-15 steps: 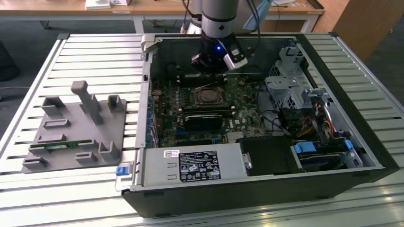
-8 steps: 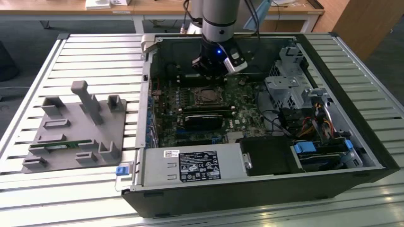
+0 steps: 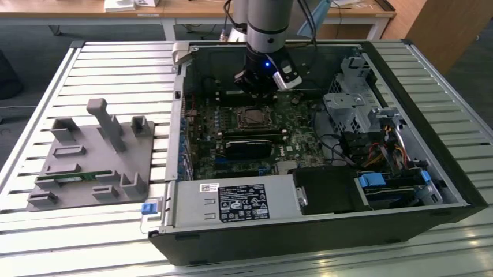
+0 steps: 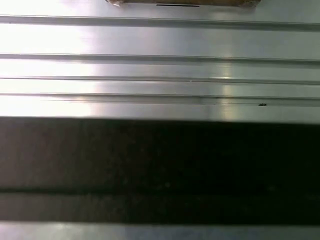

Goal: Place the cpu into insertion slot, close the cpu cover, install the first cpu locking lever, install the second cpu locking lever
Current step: 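Install the first cpu locking lever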

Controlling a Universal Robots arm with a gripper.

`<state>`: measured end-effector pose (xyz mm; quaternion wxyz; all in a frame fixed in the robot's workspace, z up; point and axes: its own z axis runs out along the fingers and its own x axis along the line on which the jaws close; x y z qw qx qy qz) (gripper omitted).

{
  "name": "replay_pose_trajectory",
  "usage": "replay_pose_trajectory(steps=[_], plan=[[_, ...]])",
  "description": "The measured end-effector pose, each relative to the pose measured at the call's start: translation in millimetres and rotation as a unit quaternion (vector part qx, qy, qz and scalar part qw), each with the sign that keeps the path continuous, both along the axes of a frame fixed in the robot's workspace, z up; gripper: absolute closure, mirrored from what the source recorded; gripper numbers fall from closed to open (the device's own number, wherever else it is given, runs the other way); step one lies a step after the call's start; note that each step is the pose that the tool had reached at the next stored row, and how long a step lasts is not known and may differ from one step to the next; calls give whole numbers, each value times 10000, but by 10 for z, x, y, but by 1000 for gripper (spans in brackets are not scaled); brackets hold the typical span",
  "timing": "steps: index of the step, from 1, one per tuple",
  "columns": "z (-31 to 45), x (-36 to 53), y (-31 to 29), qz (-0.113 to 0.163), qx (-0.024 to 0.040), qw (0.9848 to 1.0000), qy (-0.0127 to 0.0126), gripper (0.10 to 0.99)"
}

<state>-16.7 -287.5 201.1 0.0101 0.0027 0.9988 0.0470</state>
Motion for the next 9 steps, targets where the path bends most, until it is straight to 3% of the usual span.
replay_pose_trajectory(steps=[6,9], plan=[[15,1,1,1,2,10000,-1,980],[10,1,0,1,-31,10000,-1,980]])
